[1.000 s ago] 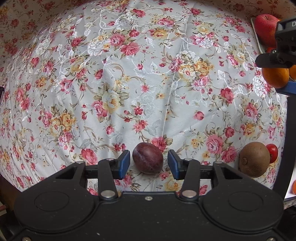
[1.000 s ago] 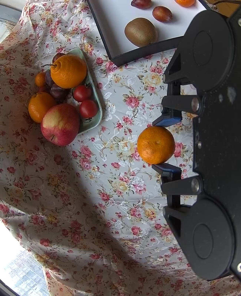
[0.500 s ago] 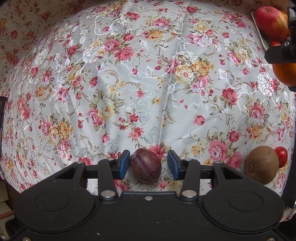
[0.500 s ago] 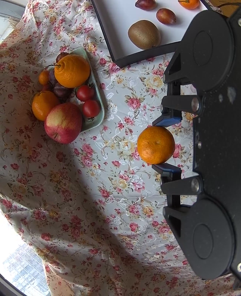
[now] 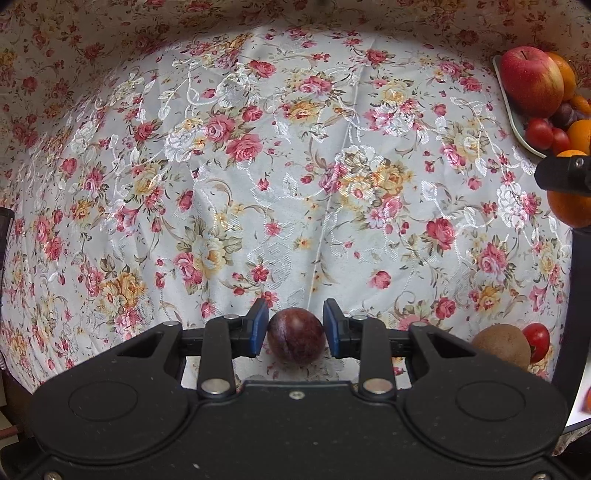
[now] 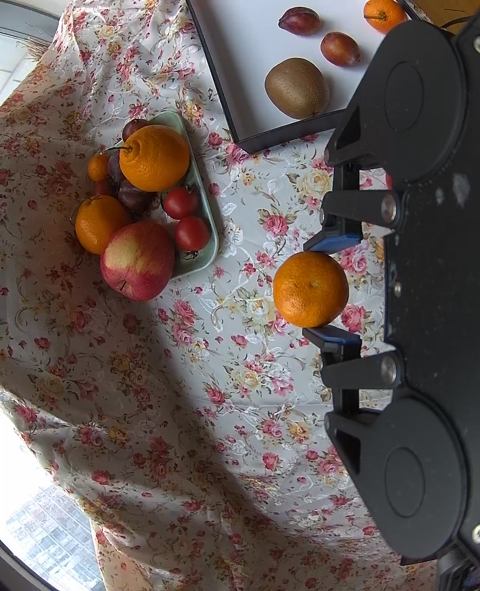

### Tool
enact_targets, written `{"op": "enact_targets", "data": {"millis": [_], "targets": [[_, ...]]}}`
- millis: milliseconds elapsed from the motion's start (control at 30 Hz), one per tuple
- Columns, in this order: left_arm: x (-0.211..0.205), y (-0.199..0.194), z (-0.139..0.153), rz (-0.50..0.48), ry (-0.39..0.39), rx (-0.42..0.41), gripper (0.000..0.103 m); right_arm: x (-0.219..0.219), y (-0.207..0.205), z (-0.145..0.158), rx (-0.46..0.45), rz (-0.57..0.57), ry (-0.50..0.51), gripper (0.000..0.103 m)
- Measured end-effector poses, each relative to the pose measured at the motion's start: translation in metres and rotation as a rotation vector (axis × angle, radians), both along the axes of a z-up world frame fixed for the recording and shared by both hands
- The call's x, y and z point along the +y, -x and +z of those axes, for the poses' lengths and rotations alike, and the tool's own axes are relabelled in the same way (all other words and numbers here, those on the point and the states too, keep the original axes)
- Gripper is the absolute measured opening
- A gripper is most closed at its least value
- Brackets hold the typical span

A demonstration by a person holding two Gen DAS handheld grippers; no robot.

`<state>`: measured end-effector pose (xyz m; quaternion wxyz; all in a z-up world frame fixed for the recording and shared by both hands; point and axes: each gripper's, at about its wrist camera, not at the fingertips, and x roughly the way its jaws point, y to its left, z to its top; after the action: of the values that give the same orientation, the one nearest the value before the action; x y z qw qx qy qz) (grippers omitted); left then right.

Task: Organize fruits
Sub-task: 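Close the right tool on the tangerine and lift while the left tool grasps the plum, then carry the tangerine in the right tool and plum in the left tool over the white box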

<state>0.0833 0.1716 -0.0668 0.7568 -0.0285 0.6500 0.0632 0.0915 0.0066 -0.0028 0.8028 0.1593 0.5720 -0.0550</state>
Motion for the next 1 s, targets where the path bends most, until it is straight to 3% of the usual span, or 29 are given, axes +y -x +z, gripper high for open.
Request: {"op": "enact_targets", "data": {"millis": [67,100,133,233,367,600,833,1000], "targets": [[0.001,-0.005,0.007,0.003,0.0,-0.021,0.036,-0.003,0.001,0.001,0.002,-0.001,-0.004,0.043],[0.001,-0.009,0.012,0.003,-0.003,-0.033,0.027,-0.004,0.001,0.001,0.004,-0.001,-0.005,0.043],[0.0,-0.012,0.017,0.001,-0.006,-0.044,0.025,-0.005,0.001,0.001,0.004,-0.001,-0.006,0.043],[0.003,-0.019,0.029,-0.002,-0.006,-0.07,0.025,-0.008,0.003,0.003,0.001,0.001,-0.001,0.043],[0.008,-0.027,0.03,0.003,0.02,-0.054,0.032,-0.014,0.005,0.005,0.003,0.001,0.0,0.043],[0.027,-0.022,0.03,0.015,0.037,-0.037,0.034,-0.022,0.003,0.008,0.005,-0.024,-0.026,0.043],[0.051,-0.002,0.035,0.046,0.06,-0.051,0.044,-0.018,0.004,0.009,0.012,-0.011,-0.03,0.043],[0.038,0.025,0.026,0.037,0.076,-0.032,0.054,-0.013,0.006,0.009,0.013,0.001,-0.03,0.043]]}}
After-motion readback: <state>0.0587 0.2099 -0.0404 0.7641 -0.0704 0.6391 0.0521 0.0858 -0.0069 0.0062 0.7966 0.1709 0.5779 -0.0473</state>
